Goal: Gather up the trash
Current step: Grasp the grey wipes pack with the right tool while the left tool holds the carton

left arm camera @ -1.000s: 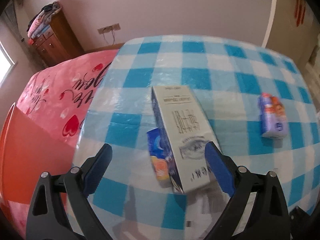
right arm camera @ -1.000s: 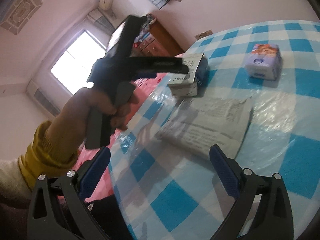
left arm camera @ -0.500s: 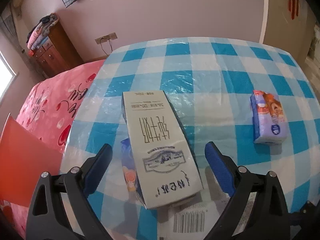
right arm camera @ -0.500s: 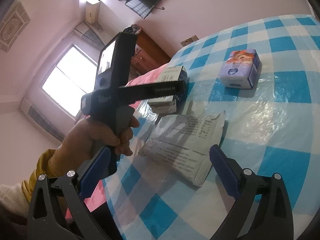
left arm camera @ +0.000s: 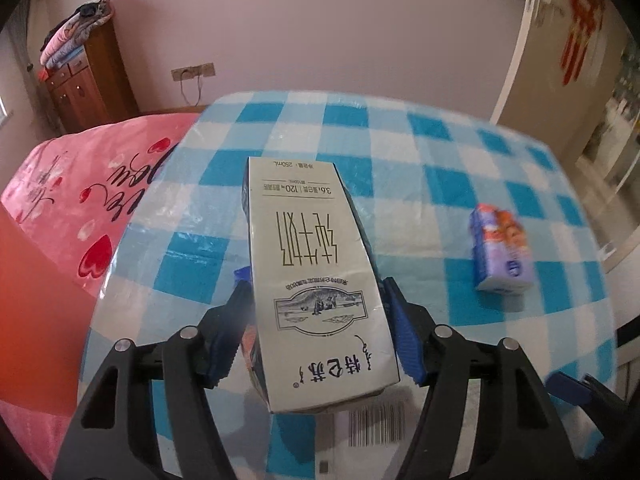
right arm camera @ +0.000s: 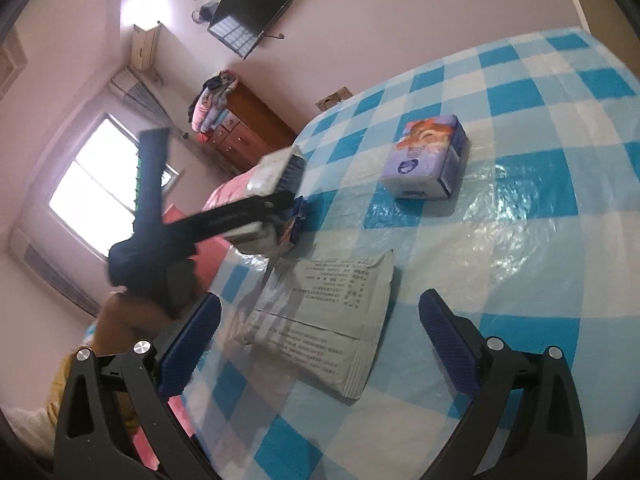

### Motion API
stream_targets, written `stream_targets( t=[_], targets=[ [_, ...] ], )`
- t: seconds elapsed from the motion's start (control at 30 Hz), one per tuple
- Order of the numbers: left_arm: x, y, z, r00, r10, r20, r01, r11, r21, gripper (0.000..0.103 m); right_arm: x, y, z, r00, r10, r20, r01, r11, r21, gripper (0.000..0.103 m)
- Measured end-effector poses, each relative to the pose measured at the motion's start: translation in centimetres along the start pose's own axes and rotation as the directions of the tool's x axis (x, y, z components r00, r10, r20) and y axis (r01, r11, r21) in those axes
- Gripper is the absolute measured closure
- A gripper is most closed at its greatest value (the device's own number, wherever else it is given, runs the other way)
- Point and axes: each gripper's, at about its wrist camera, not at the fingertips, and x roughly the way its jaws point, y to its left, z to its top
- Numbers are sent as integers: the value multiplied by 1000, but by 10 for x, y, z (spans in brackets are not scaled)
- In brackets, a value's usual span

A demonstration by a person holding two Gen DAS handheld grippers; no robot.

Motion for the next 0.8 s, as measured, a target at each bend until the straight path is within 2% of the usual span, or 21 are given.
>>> stream_targets(
  t=[0.2,0.3,0.43,0.6,0.7,0.8],
  targets=[
    [-32,33,-16,998,-45,37,47,998,-41,37,24,10,-6,997,-59,-49,58,998,-25,5],
    [-41,53,-32,998,-52,30,54,997,-61,37,33,20,-11,993,-98,-67,94,994,-61,5],
    [-50,78,-56,998,-66,16,67,994,-89,37,38,34,-23,990,-112,-91,103,991,-90,5],
    [-58,98,-76,997,-80,15,81,992,-96,37,48,68,-50,985,-69,-160,46,989,-140,5],
    [-62,107,-85,996,-85,20,87,991,-100,37,53,91,-64,975,-13,-221,-27,984,-175,5],
    [-64,114,-91,995,-103,17,104,989,-106,37,47,105,-61,980,-78,-182,32,970,-243,5]
  ],
)
